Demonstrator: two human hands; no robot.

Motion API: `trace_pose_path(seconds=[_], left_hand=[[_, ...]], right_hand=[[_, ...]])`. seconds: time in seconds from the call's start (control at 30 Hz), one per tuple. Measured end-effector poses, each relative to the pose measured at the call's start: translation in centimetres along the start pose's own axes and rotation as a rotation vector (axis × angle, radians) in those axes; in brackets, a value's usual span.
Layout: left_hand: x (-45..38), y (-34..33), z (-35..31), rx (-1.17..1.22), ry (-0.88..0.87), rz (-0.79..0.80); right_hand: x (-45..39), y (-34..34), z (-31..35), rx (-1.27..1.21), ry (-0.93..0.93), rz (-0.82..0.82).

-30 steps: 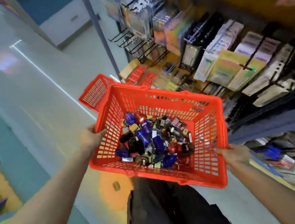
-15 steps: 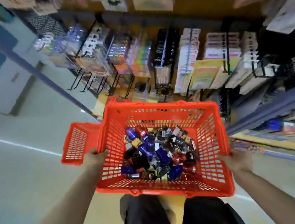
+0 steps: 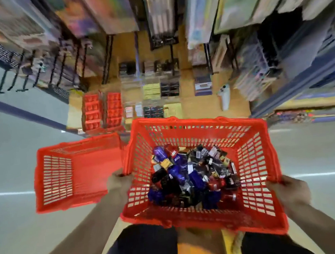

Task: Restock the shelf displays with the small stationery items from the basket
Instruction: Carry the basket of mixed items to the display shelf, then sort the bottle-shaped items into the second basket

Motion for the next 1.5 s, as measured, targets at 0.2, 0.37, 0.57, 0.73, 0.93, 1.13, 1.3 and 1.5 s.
trace_pose_path(seconds=[0.2,0.37,0.57,0.73,0.93,1.13,1.3,1.5], left_hand=[[-8.8,-7.2,8.0,-0.016,0.065,-0.050],[-14.1,-9.8,10.6,0.012,-0.002,-0.145],[-18.1,-11.7,11.1,-0.035,-0.199,-0.194],[-20.0,-12.5,9.8,-0.114,-0.284,-0.285],[-22.5,-13.3,9.2,-0.122,-0.345,-0.303],[-21.3,-13.5,7.9,-0.132,-0.458,-0.148],[-16.0,-13.5,3.9,-0.271,-1.053,-0.269],[-20.2,-23.3,9.6,-0.488,-0.624,0.361]], right_hand=[[-6.9,-10.2,-4.9,0.064,0.005,0.014],[-11.5,-16.8,-5.2,0.055,0.059,0.031],[-14.0,-22.4,-7.6,-0.001,0.078,0.018],[-15.5,-24.7,-6.8,-0.084,0.175,-0.071],[-15.8,-26.1,-5.3,-0.194,0.243,-0.258],[-14.5,-26.3,-3.9,-0.074,0.202,-0.133],[-9.7,-26.9,3.3,0.067,0.816,-0.209],[-10.4,-35.8,-0.8,0.052,0.507,0.320]])
Point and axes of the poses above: each hand's wrist, its own x-axis away from the middle knuckle, its own y-axis out of the back of the hand, z = x × y, the point moved 7 cm from there along -x, towards the middle knuckle, and after that the axes turned 6 degrees about -x, right-handed, at the moved point
